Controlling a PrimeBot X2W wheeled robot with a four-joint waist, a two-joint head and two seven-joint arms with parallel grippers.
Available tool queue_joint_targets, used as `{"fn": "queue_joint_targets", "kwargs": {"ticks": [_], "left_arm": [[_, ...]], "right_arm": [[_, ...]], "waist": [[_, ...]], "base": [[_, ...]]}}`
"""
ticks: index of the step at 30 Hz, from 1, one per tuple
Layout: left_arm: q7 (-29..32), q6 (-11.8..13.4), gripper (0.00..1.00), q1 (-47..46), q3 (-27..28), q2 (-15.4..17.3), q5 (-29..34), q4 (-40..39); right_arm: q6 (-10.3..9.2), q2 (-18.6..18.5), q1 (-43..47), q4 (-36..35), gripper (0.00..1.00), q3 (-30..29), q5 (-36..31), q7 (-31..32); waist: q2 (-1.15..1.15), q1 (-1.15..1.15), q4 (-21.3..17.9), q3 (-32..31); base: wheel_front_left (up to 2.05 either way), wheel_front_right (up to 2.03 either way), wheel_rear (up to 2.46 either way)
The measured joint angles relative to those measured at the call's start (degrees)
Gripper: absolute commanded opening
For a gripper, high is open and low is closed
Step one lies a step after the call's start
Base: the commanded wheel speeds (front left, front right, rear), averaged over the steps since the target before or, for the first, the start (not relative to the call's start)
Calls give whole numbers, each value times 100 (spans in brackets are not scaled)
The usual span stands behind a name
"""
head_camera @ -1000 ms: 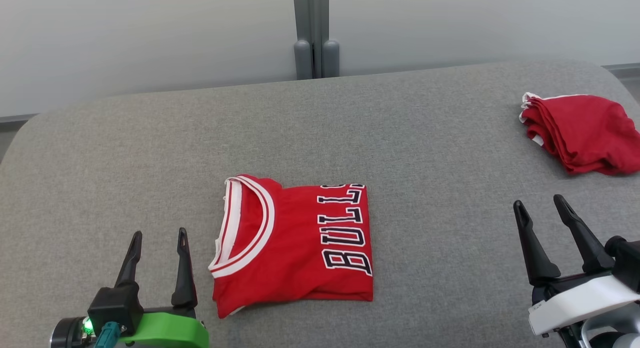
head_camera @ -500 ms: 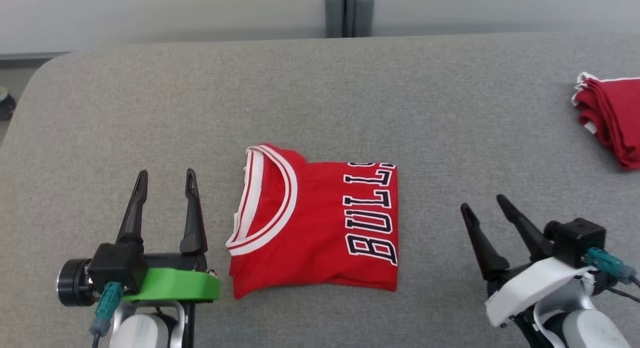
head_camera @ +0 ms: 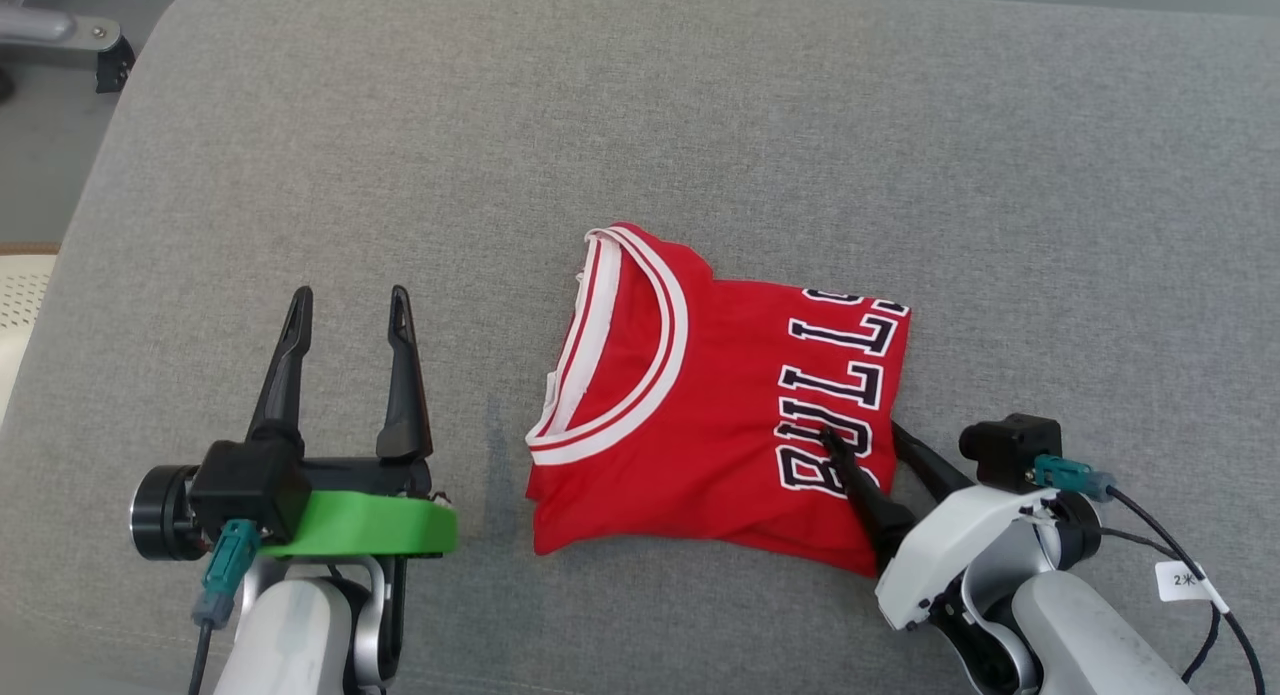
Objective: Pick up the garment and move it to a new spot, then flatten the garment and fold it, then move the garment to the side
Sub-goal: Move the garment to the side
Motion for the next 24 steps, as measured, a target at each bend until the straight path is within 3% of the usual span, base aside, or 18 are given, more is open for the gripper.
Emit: {"fn": "queue_joint_targets", "kwargs": {"ticks": [1,10,24], "left_arm": [[-1,0,100,0,19,-3,13,-9],[-8,-54,100,26,171,52,134,-100],[193,-202,100,44,-62,341,402,-549]], "right_arm": [[0,-26,-51,42,0,41,54,0],[5,-404,-316,-123,0,511,193,-464],[4,-1384,-537,-183,0,477,582,-894]], "waist": [[0,0,16,25],[0,0,-361,75],[0,0,-1961,153]], "base": [[0,0,0],[0,0,0],[0,0,0]]}}
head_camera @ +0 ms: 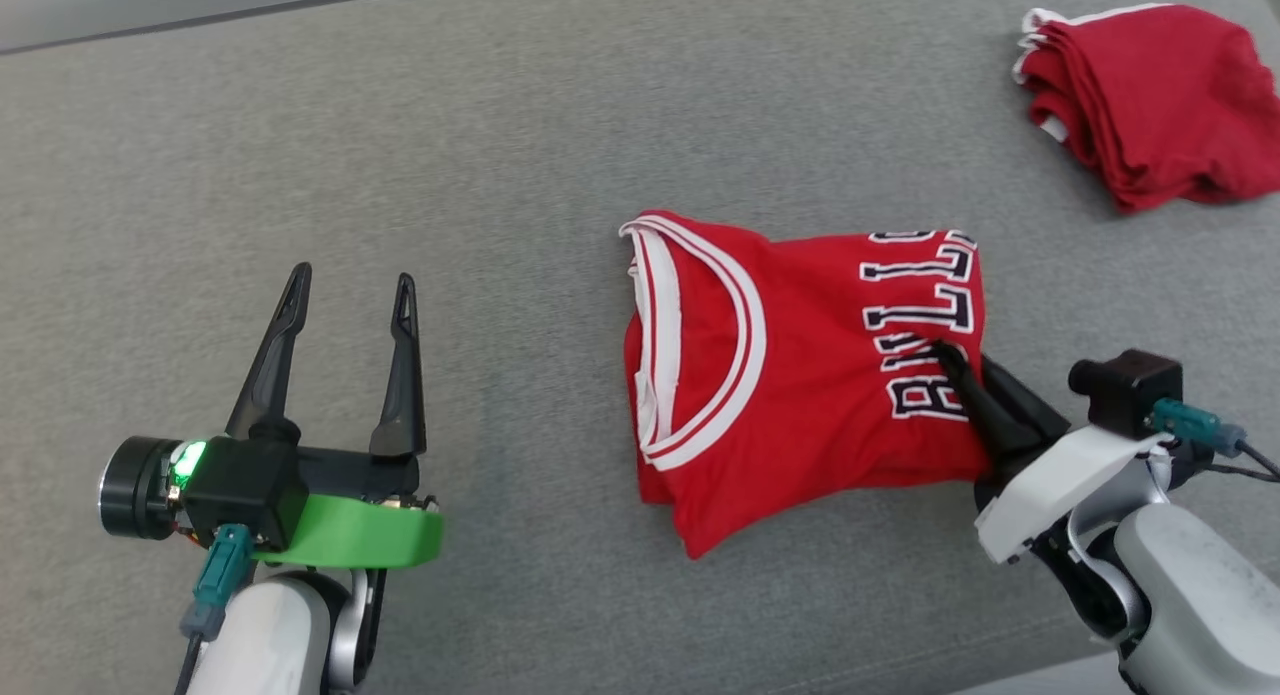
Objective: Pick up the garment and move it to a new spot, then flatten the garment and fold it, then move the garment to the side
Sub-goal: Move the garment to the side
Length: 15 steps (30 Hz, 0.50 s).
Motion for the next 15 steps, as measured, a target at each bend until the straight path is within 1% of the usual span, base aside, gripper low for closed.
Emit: {"fn": "queue_joint_targets", "kwargs": {"ticks": [4,7,11,15], "left_arm": [[174,-33,100,-122,-101,114,105,-180],[318,-77,100,-271,-182,177,227,-354],[432,-162,100,-525,-248,264,308,-548],[486,-236,100,-826,-323,310,349,-688]], "right_arm": [[0,-154,-477,109,0,20,99,-65],[0,-314,-1053,177,0,105,109,-138],[0,-610,-1980,416,0,103,168,-187],[0,-965,-2725,784,0,-45,224,-219]], "waist": [[0,0,-457,92],[0,0,-681,248],[0,0,-849,550],[0,0,-899,877]], "base": [[0,0,0],[0,0,0],[0,0,0],[0,0,0]]}}
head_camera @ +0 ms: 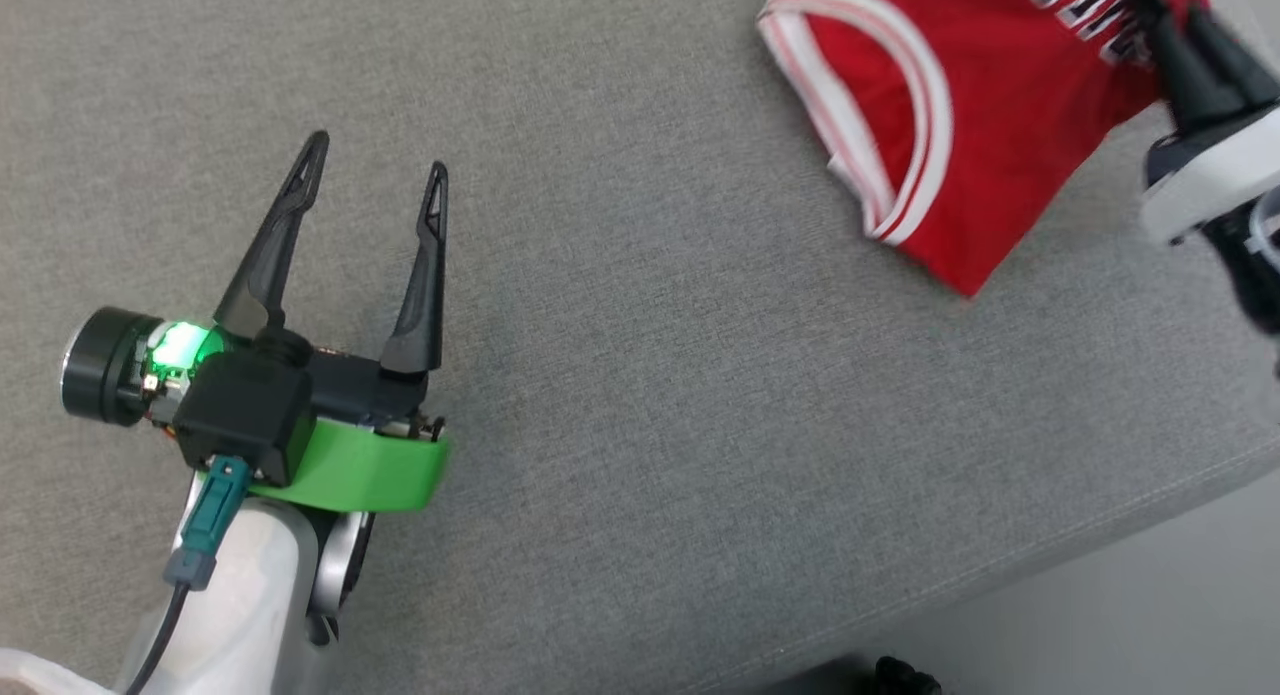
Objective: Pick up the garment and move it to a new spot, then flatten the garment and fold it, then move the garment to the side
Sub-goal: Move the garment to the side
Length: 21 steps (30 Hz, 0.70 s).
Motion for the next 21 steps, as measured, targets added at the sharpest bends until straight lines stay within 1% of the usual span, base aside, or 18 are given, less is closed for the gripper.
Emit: {"fn": "queue_joint_targets", "kwargs": {"ticks": [3,6,9,10,11,12,16,18,20,21], "left_arm": [[2,10,100,-158,-15,-5,41,-67],[-54,35,100,-316,9,-15,51,-143],[-76,34,100,-408,-3,-10,54,-168],[-77,34,100,-422,-4,-8,54,-179],[-81,34,100,-435,-3,1,56,-197],[-81,34,100,-441,-10,9,62,-210],[-81,34,100,-515,-49,4,63,-250],[-101,34,100,-520,-75,-5,62,-243],[-126,34,100,-520,-75,-23,36,-215],[-133,40,100,-517,-58,-18,20,-202]], "right_arm": [[0,-331,-371,421,0,-275,66,-42],[0,-713,-579,913,0,-743,165,-111],[0,-951,-672,1248,0,-1011,178,-171],[0,-961,-687,1351,37,-1083,174,-196],[0,-958,-711,1500,78,-1178,172,-212],[0,-943,-739,1627,100,-1241,165,-225],[0,-762,-795,2085,100,-1551,-34,-337],[0,-669,-763,2181,100,-1681,-100,-372],[0,-495,-656,2118,100,-1900,-70,-393],[0,-421,-516,1938,100,-2063,-103,-394]], "waist": [[0,0,36,282],[0,0,159,585],[0,0,324,807],[0,0,373,858],[0,0,429,922],[0,0,479,981],[0,0,631,1167],[0,0,679,1199],[0,0,696,1182],[0,0,700,1158]], "base": [[0,0,0],[0,0,0],[0,0,0],[0,0,0],[0,0,0],[0,0,0],[0,0,0],[0,0,0],[0,0,0],[0,0,0]]}}
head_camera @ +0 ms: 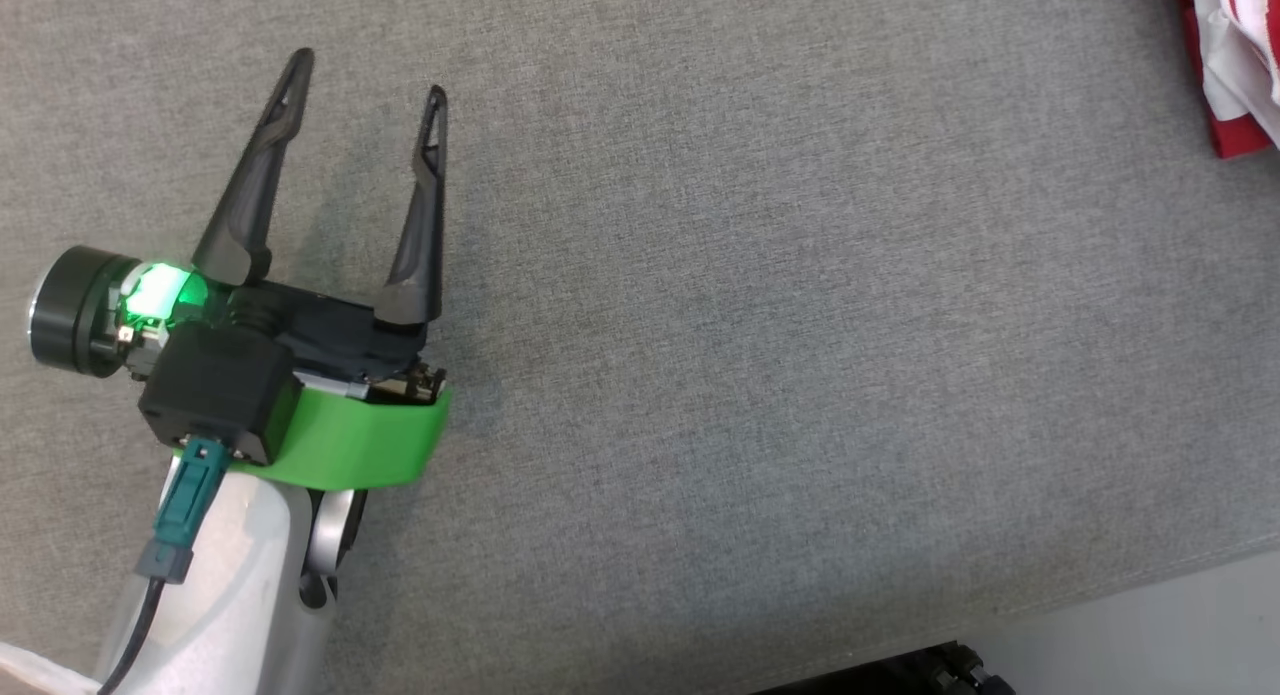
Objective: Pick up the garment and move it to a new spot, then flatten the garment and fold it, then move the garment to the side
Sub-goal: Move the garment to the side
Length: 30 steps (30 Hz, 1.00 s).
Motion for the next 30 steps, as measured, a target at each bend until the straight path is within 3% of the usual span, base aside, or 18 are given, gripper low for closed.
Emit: {"fn": "queue_joint_targets", "kwargs": {"ticks": [3,10,15,19,30], "left_arm": [[-26,54,100,34,56,9,-41,41],[-75,215,100,468,221,33,-208,231],[-119,379,100,847,366,10,-382,401],[-171,477,100,1128,490,5,-500,548],[-359,597,100,1834,612,-134,-803,1136]], "right_arm": [[0,229,504,-713,100,-582,-208,-5],[-1,1319,2121,-2599,100,-1373,-1027,-7],[-1,2004,3044,-3754,100,-1270,-1451,-8],[-1,2349,3597,-4309,100,-953,-1630,-7],[0,2808,4587,-4766,100,-227,-1774,-5]], "waist": [[0,0,-12,-107],[0,0,-134,-581],[0,0,-209,-1010],[0,0,-218,-1365],[0,0,201,-2169]], "base": [[0,0,0],[0,0,0],[0,0,0],[0,0,0],[0,0,0]]}}
